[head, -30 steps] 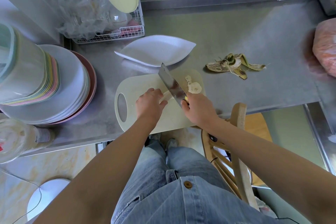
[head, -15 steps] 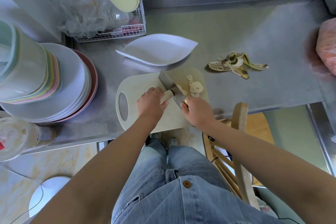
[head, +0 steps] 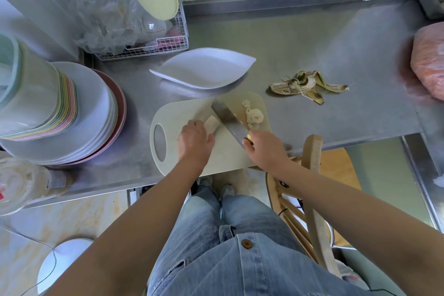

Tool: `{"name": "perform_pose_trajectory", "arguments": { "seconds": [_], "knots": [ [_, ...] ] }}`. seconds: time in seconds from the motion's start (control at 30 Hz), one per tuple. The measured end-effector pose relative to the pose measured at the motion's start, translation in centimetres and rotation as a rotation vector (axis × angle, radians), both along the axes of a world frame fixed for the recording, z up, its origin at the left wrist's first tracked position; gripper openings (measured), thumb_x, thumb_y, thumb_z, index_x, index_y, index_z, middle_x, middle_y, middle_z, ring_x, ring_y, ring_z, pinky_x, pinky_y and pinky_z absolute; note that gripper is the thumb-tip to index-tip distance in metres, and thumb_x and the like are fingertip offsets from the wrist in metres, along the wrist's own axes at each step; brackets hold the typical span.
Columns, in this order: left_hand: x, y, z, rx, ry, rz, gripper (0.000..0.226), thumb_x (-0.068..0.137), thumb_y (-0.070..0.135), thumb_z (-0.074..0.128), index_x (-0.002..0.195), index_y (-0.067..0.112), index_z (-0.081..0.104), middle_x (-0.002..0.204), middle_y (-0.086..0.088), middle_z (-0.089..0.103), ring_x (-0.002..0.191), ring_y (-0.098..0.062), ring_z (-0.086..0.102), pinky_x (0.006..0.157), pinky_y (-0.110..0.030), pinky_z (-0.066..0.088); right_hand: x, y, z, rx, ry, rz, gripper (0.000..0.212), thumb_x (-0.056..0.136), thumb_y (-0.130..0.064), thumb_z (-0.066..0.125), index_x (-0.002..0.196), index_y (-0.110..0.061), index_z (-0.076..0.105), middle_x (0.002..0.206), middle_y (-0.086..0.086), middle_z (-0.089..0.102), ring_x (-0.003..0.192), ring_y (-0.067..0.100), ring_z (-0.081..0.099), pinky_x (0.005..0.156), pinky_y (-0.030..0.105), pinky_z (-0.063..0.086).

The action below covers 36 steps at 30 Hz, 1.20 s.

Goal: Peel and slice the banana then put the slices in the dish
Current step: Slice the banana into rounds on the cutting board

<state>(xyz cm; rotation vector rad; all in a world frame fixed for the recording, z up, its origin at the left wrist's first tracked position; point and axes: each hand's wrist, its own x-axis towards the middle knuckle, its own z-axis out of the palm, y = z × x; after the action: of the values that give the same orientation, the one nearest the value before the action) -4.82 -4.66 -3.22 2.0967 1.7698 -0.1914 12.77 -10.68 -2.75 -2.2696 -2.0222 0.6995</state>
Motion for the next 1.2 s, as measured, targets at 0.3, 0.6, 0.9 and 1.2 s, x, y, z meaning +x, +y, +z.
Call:
{"name": "perform_pose_trajectory", "arguments": {
  "seconds": [0.3, 0.6, 0.9, 1.2],
  "knots": [
    [0.2, 0.1, 0.4, -0.024, 0.023, -0.016, 0.034, 0.098, 0.03, 0.045, 0.12, 0.004, 0.05, 0.113, -0.013, 0.053, 0.091, -0.032, 0.061, 0.067, -0.031, 0.042, 0.0, 0.8, 0.3, 0.027, -0.002, -0.025, 0.023, 0.098, -0.03, 0.043, 0.086, -0.012, 0.05, 0.071, 0.002, 0.049, 0.067, 0.02, 0.053, 0.059, 0.034, 0.043],
    [0.4, 0.4, 0.8, 0.027, 0.003, -0.027, 0.032, 0.095, 0.03, 0.051, 0.119, 0.008, 0.052, 0.112, -0.009, 0.054, 0.095, -0.028, 0.058, 0.069, -0.032, 0.041, 1.1, 1.6, 0.9, 0.028, 0.016, -0.088, 0.026, 0.098, -0.029, 0.043, 0.079, -0.012, 0.041, 0.064, -0.001, 0.042, 0.064, 0.021, 0.046, 0.052, 0.028, 0.026],
    [2.0, 1.2, 0.3, 0.019, 0.019, -0.039, 0.037, 0.094, 0.035, 0.052, 0.123, 0.011, 0.053, 0.118, -0.007, 0.054, 0.11, -0.023, 0.049, 0.077, -0.033, 0.043, 1.3, 1.3, 0.9, 0.04, 0.021, -0.114, 0.025, 0.098, -0.03, 0.044, 0.079, -0.013, 0.045, 0.065, -0.001, 0.045, 0.062, 0.018, 0.048, 0.052, 0.026, 0.027],
    [3.3, 1.0, 2.7, -0.242, -0.716, 0.224, 0.04, 0.1, 0.04, 0.036, 0.098, 0.013, 0.066, 0.086, -0.001, 0.068, 0.074, -0.023, 0.066, 0.074, -0.037, 0.052, 0.4, 1.6, 4.1, 0.1, 0.143, -0.151, 0.019, 0.087, -0.015, 0.051, 0.073, -0.014, 0.038, 0.058, -0.003, 0.038, 0.052, 0.012, 0.036, 0.049, 0.025, 0.021]
  ]
}}
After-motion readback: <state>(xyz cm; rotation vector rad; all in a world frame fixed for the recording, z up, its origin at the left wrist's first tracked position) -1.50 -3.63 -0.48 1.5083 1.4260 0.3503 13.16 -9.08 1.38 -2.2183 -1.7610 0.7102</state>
